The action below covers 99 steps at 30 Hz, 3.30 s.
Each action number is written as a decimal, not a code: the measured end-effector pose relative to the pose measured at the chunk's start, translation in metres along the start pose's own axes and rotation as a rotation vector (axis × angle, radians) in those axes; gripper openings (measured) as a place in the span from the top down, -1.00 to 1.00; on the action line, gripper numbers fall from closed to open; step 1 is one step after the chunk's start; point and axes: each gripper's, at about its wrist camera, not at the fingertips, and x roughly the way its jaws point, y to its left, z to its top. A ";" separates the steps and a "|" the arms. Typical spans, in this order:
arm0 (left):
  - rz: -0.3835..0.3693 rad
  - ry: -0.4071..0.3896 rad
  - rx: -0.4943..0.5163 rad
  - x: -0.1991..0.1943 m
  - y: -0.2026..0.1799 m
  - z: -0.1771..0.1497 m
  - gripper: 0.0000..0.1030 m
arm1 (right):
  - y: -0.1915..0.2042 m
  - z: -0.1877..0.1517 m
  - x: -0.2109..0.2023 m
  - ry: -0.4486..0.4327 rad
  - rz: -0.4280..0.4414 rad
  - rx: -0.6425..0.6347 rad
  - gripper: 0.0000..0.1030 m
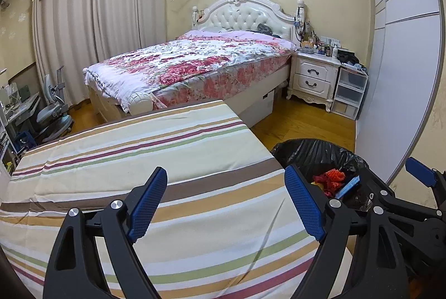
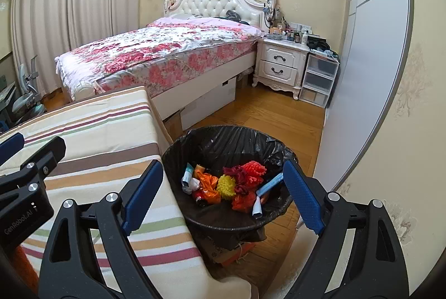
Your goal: Collect trash
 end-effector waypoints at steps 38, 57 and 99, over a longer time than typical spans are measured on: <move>0.022 -0.004 -0.021 -0.021 0.012 -0.016 -0.62 | 0.008 -0.008 -0.022 -0.022 0.010 -0.021 -0.67; 0.022 -0.004 -0.021 -0.021 0.012 -0.017 -0.62 | 0.009 -0.009 -0.021 -0.019 0.011 -0.023 -0.67; 0.011 -0.044 -0.031 -0.028 0.013 -0.020 -0.62 | 0.013 -0.013 -0.019 -0.014 0.013 -0.031 -0.67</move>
